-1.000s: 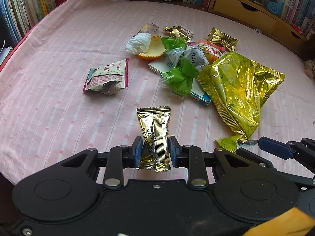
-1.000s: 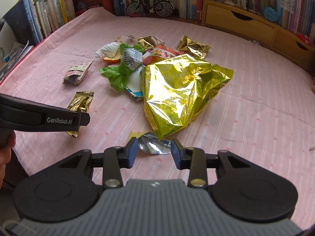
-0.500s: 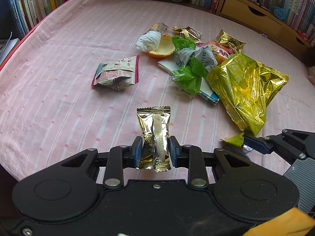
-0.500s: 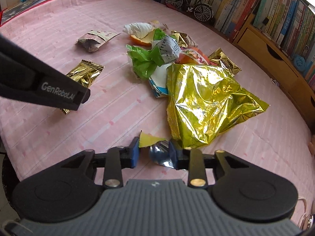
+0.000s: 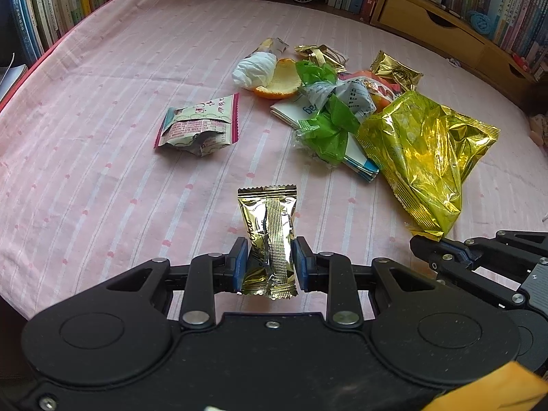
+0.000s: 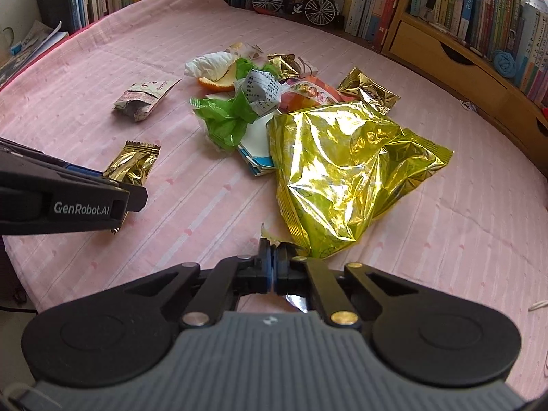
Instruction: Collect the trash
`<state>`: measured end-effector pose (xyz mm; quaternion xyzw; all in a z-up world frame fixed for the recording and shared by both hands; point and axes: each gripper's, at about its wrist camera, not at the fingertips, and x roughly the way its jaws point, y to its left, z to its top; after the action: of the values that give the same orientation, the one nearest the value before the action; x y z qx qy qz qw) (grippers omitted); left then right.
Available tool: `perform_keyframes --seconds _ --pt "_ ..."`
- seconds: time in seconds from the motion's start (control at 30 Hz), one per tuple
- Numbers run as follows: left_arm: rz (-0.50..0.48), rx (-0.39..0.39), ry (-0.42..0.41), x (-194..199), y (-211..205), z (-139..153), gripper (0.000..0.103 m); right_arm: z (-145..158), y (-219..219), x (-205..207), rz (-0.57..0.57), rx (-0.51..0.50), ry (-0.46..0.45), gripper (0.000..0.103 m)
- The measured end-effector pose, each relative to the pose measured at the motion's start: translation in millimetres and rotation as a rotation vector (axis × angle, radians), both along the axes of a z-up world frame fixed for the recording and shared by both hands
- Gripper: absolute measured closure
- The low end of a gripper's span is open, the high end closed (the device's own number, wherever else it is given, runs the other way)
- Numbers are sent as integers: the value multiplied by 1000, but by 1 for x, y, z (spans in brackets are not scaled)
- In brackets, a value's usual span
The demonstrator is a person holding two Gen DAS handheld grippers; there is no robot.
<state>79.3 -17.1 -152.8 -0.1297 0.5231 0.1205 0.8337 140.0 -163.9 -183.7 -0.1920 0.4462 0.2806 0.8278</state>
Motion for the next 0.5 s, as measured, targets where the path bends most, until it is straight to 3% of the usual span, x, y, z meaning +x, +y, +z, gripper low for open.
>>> perform_keyframes --seconds 0.23,0.5 --pt "-54 -18 -30 -14 6 9 76 15 0 -15 -83 30 -6 100" --pt "-101 -36 -75 -58 26 24 76 32 14 -56 -150 28 -34 99"
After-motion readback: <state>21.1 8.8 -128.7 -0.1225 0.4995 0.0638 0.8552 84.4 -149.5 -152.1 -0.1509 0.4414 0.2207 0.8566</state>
